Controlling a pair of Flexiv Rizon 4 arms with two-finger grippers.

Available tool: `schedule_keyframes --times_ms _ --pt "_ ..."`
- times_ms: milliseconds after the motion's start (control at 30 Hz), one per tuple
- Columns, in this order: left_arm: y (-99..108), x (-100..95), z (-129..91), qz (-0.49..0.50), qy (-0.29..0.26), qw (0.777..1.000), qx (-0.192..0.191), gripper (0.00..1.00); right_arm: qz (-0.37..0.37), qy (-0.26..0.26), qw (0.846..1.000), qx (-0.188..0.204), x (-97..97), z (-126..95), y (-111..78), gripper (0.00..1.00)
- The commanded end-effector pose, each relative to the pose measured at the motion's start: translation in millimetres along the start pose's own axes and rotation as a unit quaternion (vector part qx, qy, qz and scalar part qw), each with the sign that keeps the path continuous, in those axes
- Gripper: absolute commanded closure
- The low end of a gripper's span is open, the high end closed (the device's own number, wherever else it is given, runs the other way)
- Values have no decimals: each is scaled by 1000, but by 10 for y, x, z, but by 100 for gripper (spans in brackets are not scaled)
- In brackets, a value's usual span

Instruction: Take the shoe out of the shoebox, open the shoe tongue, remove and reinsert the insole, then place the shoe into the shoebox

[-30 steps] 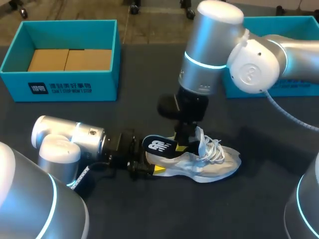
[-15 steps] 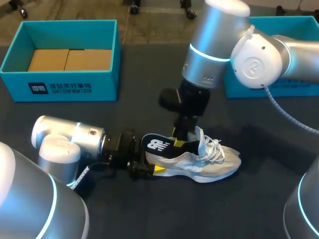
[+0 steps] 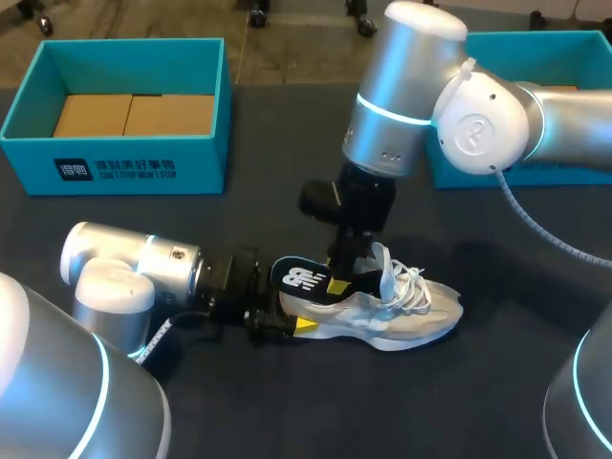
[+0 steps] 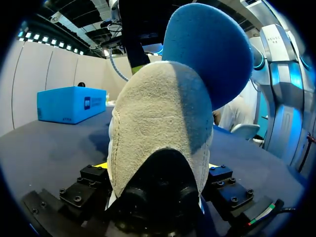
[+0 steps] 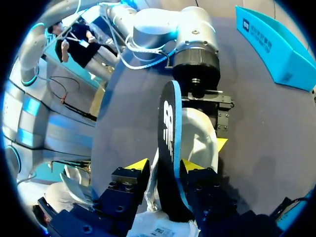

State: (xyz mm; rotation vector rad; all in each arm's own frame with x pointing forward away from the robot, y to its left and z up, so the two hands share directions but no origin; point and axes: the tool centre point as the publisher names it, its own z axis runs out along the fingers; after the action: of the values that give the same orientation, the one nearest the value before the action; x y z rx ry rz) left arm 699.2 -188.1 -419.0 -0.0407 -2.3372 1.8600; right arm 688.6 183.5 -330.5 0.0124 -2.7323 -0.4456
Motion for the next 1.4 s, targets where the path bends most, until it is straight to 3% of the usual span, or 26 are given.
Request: schedule_keyframes --times_ms 33,100,133,200,500,1000,1167,1400 --pt "3 -7 7 0 0 1000 0 100 -1 4 1000 -8 -32 73 -15 69" --pt "3 -7 7 0 0 1000 0 100 -1 5 1000 -11 -36 64 -5 84" --pt "3 -7 7 0 0 1000 0 100 -3 5 1000 -14 -35 55 5 98" --pt "3 -7 7 0 0 1000 0 100 -7 5 1000 -17 -29 32 27 100" --pt "3 -7 7 0 0 1000 0 100 -55 22 998 -37 48 -144 232 100" --pt "3 -7 7 0 0 1000 0 100 -55 22 998 -37 48 -144 232 100" --pt "3 -7 7 0 0 1000 0 100 -68 43 996 -42 39 -205 518 100" --pt "3 -7 7 0 0 1000 0 100 -83 55 993 -71 137 -582 730 100"
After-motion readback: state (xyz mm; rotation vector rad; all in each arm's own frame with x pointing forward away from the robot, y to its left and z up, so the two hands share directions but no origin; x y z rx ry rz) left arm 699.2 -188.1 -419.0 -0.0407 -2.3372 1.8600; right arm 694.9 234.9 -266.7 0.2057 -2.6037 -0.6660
